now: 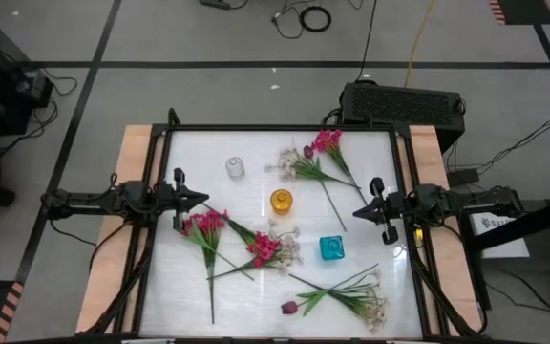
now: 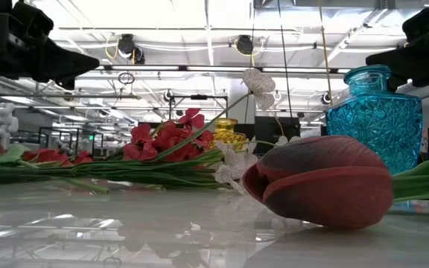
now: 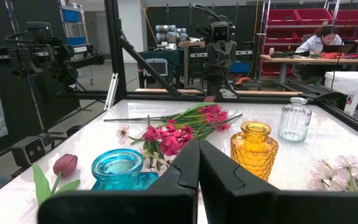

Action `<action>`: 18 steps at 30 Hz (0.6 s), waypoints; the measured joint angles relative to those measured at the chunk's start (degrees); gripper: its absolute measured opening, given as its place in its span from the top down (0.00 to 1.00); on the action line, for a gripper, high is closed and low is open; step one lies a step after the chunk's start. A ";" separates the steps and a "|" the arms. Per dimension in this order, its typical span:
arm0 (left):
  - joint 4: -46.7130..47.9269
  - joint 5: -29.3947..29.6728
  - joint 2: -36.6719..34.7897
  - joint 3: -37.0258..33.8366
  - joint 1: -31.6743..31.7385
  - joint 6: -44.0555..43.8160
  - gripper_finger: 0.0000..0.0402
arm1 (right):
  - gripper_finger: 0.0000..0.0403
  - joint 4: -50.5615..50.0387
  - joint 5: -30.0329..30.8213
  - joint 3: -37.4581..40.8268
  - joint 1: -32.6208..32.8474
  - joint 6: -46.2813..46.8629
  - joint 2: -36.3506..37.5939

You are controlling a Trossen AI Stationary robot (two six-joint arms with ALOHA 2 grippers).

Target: Sort flowers into vase by color

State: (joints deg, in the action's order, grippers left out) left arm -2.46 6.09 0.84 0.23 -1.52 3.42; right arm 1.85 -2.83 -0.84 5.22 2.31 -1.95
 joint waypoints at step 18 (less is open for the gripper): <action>0.00 -0.01 -0.01 0.01 0.00 0.00 0.95 | 1.00 -4.56 4.29 -7.87 0.12 6.56 -4.39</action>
State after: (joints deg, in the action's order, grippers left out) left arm -2.46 6.08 0.83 0.24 -1.52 3.42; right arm -2.71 1.46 -8.71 5.34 8.86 -6.33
